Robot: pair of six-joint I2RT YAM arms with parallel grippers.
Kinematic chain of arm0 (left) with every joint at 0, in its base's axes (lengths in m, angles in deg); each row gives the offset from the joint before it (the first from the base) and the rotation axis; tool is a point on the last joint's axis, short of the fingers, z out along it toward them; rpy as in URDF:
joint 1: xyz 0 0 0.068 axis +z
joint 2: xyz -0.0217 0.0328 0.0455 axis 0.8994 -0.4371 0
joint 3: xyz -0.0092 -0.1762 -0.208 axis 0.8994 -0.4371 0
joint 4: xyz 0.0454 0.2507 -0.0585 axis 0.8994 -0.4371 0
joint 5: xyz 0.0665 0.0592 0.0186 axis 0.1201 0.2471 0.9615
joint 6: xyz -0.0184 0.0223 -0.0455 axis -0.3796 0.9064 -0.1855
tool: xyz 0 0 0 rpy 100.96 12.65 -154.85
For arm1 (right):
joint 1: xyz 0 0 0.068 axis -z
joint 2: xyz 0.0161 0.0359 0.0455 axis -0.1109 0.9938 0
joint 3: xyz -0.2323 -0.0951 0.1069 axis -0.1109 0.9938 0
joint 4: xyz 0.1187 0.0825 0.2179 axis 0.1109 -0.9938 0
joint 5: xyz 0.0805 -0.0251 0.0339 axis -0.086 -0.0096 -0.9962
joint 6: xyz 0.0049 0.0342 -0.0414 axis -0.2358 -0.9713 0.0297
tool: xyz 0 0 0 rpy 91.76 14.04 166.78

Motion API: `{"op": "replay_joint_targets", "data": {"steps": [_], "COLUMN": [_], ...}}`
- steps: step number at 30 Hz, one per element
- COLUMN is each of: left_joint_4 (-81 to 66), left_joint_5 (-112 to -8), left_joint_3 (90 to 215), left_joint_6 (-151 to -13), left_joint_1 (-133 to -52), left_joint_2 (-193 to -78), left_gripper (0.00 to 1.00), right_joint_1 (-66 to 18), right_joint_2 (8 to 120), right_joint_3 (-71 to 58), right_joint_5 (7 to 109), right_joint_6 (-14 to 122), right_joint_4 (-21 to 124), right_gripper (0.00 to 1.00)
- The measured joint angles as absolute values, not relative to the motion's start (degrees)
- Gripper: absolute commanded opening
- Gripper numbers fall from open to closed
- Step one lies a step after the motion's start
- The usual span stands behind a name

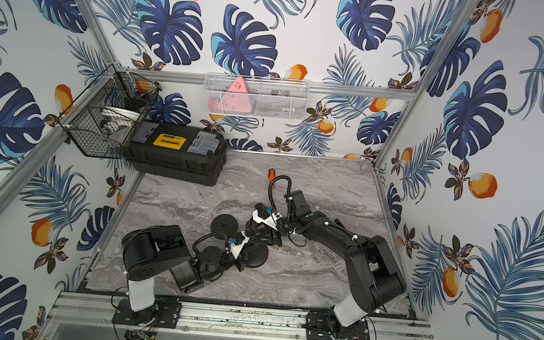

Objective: Assemble a microphone stand
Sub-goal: Screw the microphone stand pole into the microphone stand base.

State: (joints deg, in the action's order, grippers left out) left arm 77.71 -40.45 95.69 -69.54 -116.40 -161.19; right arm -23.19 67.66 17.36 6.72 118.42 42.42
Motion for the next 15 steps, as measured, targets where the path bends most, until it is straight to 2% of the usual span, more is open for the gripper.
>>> {"op": "replay_joint_targets", "data": {"steps": [6,10,15], "left_joint_4": [77.6,76.7,76.5], "left_joint_5": [-40.6,-40.7,-40.6], "left_joint_3": [95.7,95.7,95.4], "left_joint_6": [-69.6,-69.6,-69.6], "left_joint_1": [-116.4,-116.4,-116.4], "left_joint_2": [-161.3,-161.3,-161.0], "left_gripper": [0.25,0.26,0.35], "right_joint_1": [-23.3,-23.4,-23.7], "right_joint_2": [67.8,67.7,64.5], "right_joint_3": [17.2,17.8,23.6], "right_joint_5": [7.4,7.2,7.9], "right_joint_6": [120.4,120.4,118.4], "right_joint_4": [43.1,43.8,51.5], "right_gripper": [0.19,0.0,0.0]}}
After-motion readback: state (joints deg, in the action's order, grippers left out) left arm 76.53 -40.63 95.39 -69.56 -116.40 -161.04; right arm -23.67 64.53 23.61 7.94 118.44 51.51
